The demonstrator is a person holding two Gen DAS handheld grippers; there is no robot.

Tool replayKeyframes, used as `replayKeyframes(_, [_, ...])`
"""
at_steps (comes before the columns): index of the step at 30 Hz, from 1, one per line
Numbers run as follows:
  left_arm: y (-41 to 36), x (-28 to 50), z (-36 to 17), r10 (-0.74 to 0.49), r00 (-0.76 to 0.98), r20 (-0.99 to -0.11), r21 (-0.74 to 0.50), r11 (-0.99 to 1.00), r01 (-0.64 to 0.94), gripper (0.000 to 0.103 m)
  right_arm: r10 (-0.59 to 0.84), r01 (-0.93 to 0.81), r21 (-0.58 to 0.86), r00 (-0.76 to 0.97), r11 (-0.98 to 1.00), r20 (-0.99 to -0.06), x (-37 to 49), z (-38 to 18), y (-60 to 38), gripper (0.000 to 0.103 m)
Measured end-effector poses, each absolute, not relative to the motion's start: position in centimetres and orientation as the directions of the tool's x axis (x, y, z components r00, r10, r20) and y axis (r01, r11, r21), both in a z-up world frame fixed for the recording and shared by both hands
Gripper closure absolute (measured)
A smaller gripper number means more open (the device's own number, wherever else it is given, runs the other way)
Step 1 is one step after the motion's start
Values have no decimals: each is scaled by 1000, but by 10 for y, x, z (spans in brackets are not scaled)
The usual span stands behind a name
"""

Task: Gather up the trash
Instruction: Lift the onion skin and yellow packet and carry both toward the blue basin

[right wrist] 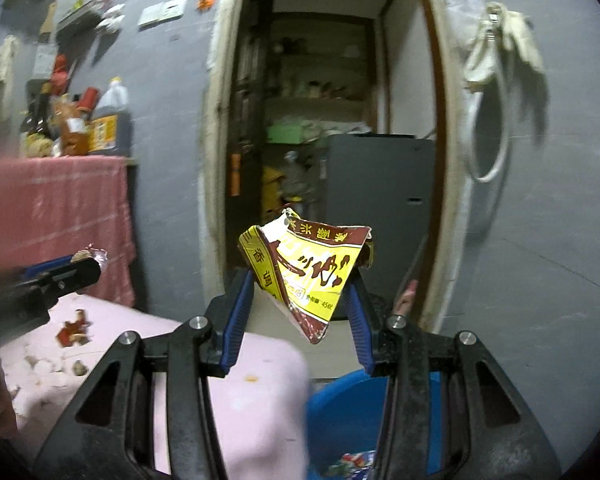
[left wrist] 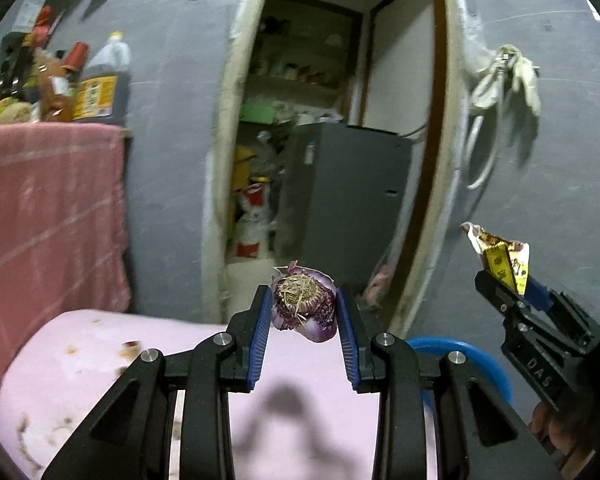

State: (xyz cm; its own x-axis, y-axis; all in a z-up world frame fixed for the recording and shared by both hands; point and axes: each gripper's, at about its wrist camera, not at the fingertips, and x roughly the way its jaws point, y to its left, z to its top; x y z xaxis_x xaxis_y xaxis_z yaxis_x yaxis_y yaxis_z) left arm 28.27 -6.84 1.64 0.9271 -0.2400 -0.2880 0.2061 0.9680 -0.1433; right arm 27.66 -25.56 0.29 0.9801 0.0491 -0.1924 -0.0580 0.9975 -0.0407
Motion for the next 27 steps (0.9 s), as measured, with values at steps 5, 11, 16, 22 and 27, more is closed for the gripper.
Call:
replayKeyframes(5, [-111, 296, 23, -320, 903, -285, -129, 947, 295, 75, -40, 40, -8, 978, 999, -204, 276, 2, -298, 58])
replayKeyframes(11, [-161, 316, 13, -401, 855, -329, -144, 916, 374, 75, -118, 137, 64, 963, 988, -243, 272, -4, -352, 58])
replayKeyframes(16, [-193, 337, -1, -446, 789, -423, -185, 895, 407, 75, -122, 165, 108, 938, 980, -323, 282, -16, -379, 58])
replayKeyframes(22, [-219, 353, -22, -454, 713, -535, -187, 886, 424, 75, -85, 170, 165, 900, 972, -428, 296, -33, -399, 57])
replayKeyframes(27, [-230, 362, -41, -453, 648, -612, -198, 881, 429, 75, -39, 170, 213, 860, 962, -509, 308, -48, -406, 57])
